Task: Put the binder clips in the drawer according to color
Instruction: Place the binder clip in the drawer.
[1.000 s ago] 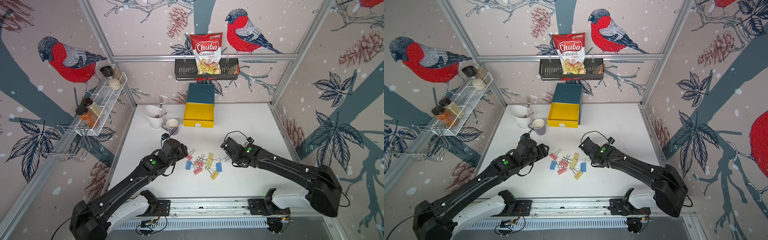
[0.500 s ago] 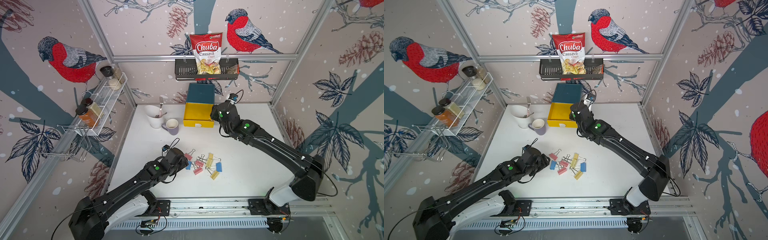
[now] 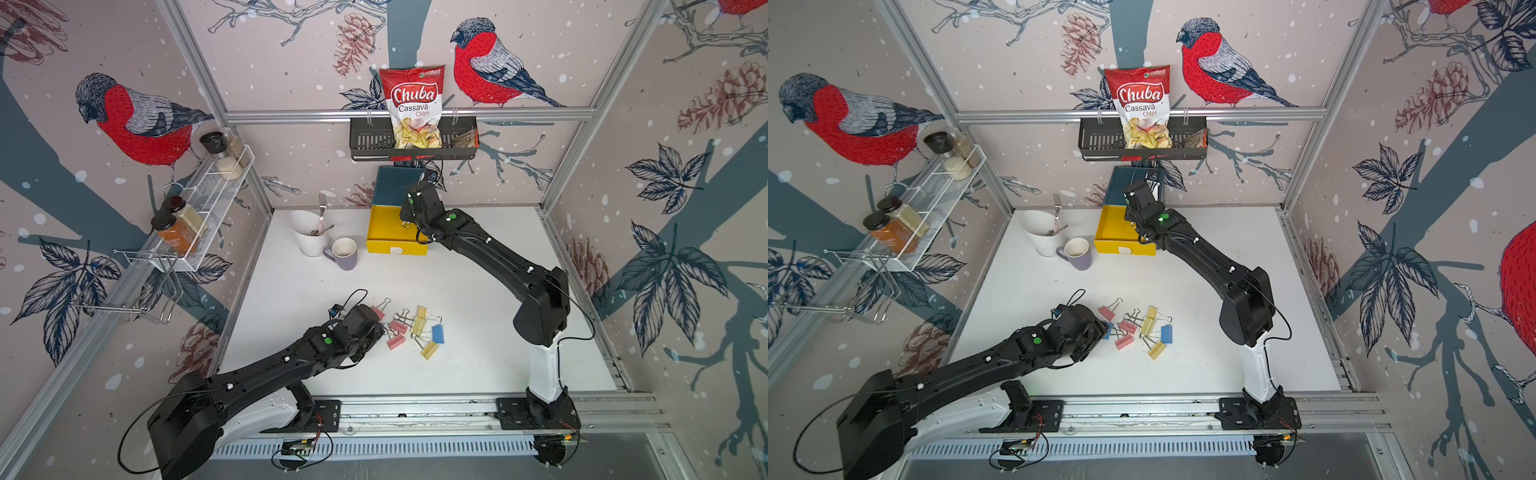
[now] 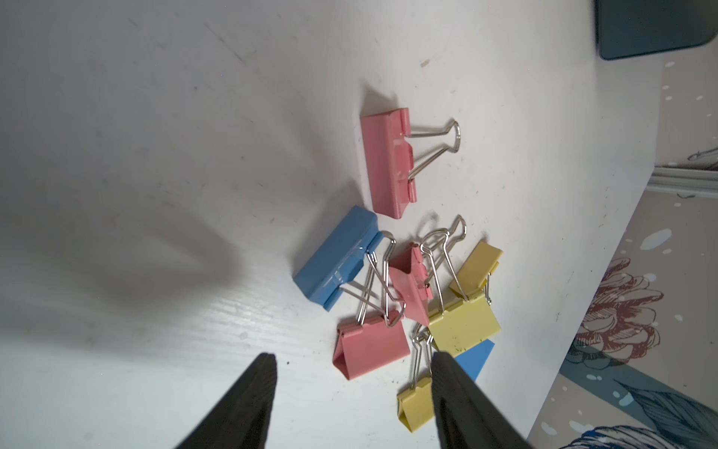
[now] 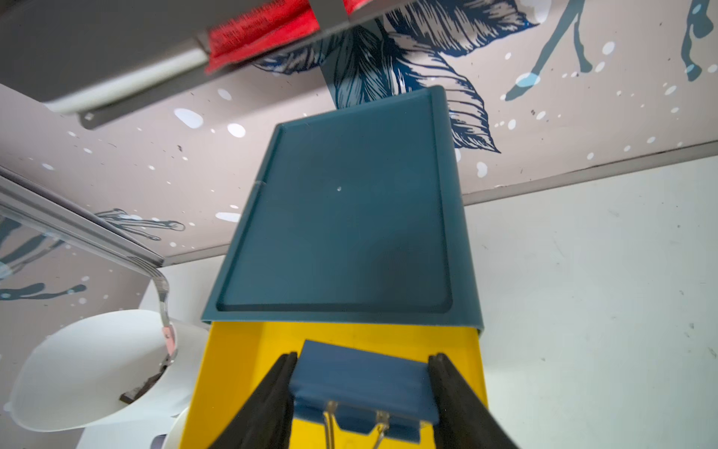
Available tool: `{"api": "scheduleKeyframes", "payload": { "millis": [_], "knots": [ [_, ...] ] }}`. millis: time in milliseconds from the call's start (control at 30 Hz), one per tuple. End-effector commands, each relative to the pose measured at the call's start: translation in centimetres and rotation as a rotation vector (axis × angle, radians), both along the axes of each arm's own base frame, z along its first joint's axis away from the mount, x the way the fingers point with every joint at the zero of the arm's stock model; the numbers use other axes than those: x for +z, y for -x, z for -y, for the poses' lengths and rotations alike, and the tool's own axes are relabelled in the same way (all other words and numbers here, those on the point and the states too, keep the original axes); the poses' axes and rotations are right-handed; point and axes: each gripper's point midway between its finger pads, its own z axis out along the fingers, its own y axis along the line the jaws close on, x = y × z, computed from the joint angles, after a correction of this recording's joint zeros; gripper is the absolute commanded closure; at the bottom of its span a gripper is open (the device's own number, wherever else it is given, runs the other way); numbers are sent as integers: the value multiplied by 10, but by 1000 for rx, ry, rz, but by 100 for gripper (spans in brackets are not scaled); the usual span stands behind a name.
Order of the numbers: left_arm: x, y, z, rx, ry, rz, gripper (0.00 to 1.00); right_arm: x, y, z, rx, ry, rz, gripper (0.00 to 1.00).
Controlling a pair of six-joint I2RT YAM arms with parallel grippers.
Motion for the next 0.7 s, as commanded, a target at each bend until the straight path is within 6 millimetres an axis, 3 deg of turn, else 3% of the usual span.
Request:
{"api": "scheduleKeyframes", "payload": {
  "millis": [0,167,300,467,667],
  "knots": [
    [0,-2,3,90,54,-33,35,-15,4,1,1,35,-52,48],
    [-3,-4,1,155,66,-55,35,-24,5,-1,2,38,-96,42],
    [-2,-7,-2,199,57,-64,35,-17,9,-2,8,33,-98,34],
    [-6,-3,-9,271,54,-101,34,11,18,-5,18,34,-37,19],
    [-5,-1,-12,338,18,-166,31,61,41,10,0,34,47,17]
  ]
}}
